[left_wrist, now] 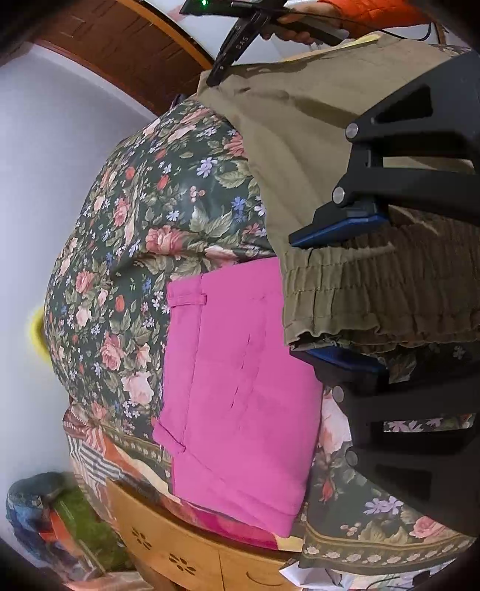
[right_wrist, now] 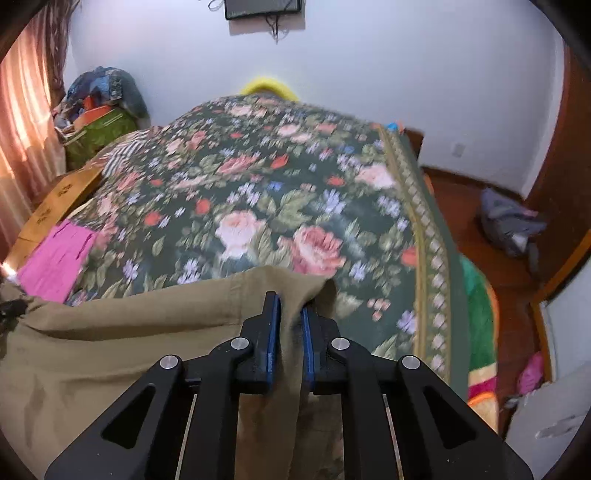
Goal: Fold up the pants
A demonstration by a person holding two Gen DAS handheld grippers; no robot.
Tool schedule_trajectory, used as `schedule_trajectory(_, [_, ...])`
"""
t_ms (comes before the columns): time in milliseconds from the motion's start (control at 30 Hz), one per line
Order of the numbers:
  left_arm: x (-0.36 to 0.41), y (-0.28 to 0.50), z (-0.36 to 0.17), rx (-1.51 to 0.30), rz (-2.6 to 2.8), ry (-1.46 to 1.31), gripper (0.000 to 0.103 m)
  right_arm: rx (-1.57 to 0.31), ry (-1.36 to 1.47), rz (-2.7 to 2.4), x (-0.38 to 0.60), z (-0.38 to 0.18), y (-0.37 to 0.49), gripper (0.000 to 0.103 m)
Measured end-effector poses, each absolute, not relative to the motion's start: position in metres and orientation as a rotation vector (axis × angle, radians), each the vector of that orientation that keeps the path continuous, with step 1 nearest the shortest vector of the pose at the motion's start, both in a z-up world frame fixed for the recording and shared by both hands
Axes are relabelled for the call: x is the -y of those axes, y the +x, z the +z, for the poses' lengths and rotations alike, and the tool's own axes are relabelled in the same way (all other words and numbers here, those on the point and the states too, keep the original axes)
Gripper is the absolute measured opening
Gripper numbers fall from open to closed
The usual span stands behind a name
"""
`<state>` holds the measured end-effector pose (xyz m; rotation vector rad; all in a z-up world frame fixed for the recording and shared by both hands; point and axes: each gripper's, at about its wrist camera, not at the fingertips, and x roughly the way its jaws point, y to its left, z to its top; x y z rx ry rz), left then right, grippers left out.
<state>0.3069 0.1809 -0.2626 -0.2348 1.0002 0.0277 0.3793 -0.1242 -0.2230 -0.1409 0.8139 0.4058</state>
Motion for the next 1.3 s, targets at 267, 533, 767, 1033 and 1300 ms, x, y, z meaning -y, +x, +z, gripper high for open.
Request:
schedule_trajectory(267, [-0.175, 0.307, -0.253, -1.012, 0.066, -0.176, 0.056, -0.77, -0.287, 0.265, 0.129, -0.21, 0.361, 0.025])
schedule_trajectory(533, [-0.176, 0.282, -0.199, -0.9, 0.067, -0.173, 0.062, -0.784, -0.211, 0.414, 0.138, -0.182, 0.317, 0.045])
schedule_trajectory(767, [-0.137, 0.263, -0.216, -0.976, -0.038, -0.168, 0.062, -0.815, -0.164, 0.572, 0.1, -0.186, 0.281, 0.045])
schedule_trajectory(1033, [-0.084, 0.254, -0.258, -1.078, -0.111, -0.087, 0.063, -1.025, -0.22, 0.721, 0.058, -0.232, 0.259, 0.045])
schedule_trajectory(1300, [-0.081, 0.245, -0.268, -1.058, -0.094, -0.077, 0.066, -1.101, -0.208, 0.739, 0.084, -0.25, 0.238, 0.044])
